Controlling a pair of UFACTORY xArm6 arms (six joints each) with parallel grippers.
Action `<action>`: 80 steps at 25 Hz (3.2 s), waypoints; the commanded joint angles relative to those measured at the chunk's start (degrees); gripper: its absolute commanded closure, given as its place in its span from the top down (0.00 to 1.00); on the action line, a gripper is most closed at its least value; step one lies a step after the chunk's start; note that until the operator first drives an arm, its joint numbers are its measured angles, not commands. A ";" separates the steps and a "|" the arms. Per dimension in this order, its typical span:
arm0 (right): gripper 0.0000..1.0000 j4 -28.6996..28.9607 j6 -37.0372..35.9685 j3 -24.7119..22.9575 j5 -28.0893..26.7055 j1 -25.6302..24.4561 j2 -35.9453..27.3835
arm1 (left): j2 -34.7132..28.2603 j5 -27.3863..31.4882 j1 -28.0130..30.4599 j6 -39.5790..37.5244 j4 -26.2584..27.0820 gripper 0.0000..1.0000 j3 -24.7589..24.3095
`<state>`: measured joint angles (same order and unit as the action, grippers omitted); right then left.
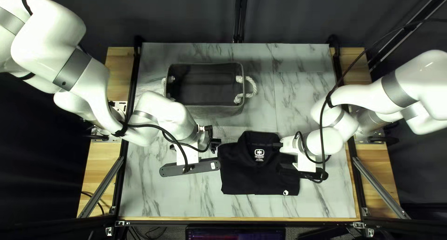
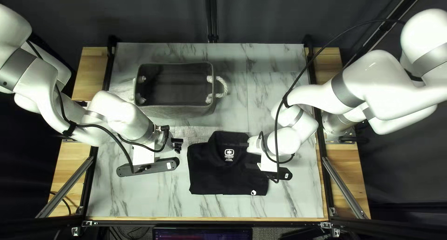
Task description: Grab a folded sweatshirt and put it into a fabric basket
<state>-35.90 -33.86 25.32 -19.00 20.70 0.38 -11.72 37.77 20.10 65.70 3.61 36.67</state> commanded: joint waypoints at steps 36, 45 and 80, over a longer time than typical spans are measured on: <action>0.00 4.79 -1.16 2.48 -10.36 6.50 -5.58 | 19.79 -3.71 -2.78 -1.78 -4.64 1.00 13.32; 0.00 4.67 -1.15 2.40 -10.03 6.40 -5.51 | 23.69 -7.59 -1.90 -7.85 -13.72 1.00 13.75; 0.00 5.63 -2.69 3.51 -9.79 5.89 -4.32 | 31.57 -7.91 -2.02 -17.55 -23.48 1.00 18.23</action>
<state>-30.34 -36.46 28.85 -28.77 26.61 -3.89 19.77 29.81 18.11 48.28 -19.86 54.89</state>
